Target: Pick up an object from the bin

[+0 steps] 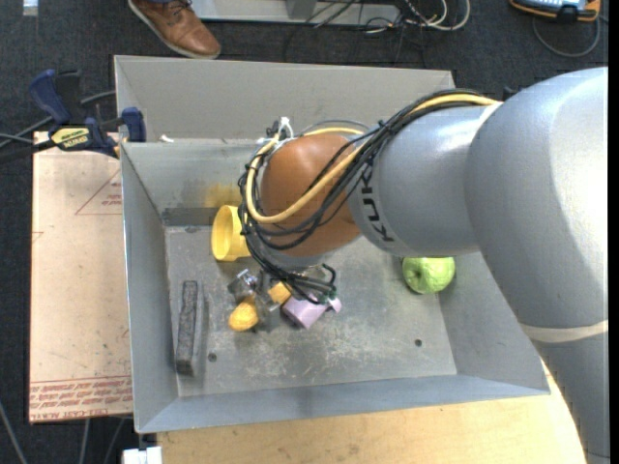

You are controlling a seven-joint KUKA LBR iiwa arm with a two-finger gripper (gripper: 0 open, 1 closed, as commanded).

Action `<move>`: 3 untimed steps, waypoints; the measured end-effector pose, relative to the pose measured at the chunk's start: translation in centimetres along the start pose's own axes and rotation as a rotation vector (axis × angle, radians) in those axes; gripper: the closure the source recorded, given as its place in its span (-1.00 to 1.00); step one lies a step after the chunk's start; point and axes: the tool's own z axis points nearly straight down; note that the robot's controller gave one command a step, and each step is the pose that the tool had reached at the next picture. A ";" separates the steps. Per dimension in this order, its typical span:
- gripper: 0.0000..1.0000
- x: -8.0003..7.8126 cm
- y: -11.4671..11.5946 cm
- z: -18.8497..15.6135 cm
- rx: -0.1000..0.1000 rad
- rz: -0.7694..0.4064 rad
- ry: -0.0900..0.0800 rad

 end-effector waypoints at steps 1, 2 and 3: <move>1.00 0.2 0.1 -0.8 -0.002 0.000 0.006; 1.00 0.2 0.1 -3.0 -0.003 -0.001 0.009; 1.00 0.0 0.1 -5.3 0.000 0.000 0.002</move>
Offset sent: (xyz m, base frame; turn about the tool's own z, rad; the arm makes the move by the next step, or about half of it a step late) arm 0.0000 -0.0001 0.0152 0.0000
